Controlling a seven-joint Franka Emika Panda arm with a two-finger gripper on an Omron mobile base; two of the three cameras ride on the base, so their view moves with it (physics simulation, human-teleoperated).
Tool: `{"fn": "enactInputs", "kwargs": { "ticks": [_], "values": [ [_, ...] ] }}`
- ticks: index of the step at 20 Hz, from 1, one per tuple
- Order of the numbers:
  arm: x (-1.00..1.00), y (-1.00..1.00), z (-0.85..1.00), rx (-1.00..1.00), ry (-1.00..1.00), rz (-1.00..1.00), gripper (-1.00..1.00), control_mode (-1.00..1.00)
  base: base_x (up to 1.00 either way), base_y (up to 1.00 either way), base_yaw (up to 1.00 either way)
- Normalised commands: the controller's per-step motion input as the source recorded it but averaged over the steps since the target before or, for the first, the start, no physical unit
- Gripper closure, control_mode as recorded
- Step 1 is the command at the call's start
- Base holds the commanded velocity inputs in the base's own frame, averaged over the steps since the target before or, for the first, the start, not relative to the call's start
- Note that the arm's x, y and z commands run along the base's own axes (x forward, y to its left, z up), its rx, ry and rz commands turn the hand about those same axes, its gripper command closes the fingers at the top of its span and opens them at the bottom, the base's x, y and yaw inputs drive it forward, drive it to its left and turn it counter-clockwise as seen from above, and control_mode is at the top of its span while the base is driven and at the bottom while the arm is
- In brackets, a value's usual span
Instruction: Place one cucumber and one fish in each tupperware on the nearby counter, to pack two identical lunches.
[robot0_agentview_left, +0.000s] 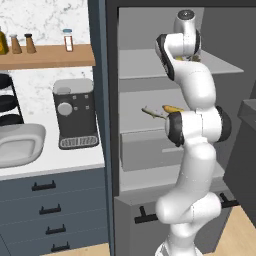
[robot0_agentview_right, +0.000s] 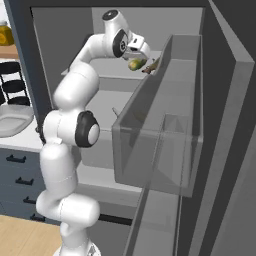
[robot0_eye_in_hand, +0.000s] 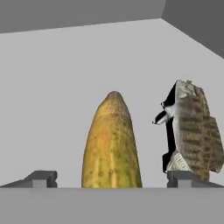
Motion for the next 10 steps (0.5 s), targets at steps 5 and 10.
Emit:
{"fn": "enactInputs", "kwargs": {
  "ticks": [5,10],
  "values": [
    [0.0,0.0,-0.52,0.0,0.1,0.0,-1.0,-1.0,0.0,0.0,0.0],
    [0.0,0.0,-0.58,0.0,0.03,0.0,-1.0,-1.0,0.0,0.0,0.0]
  ]
}}
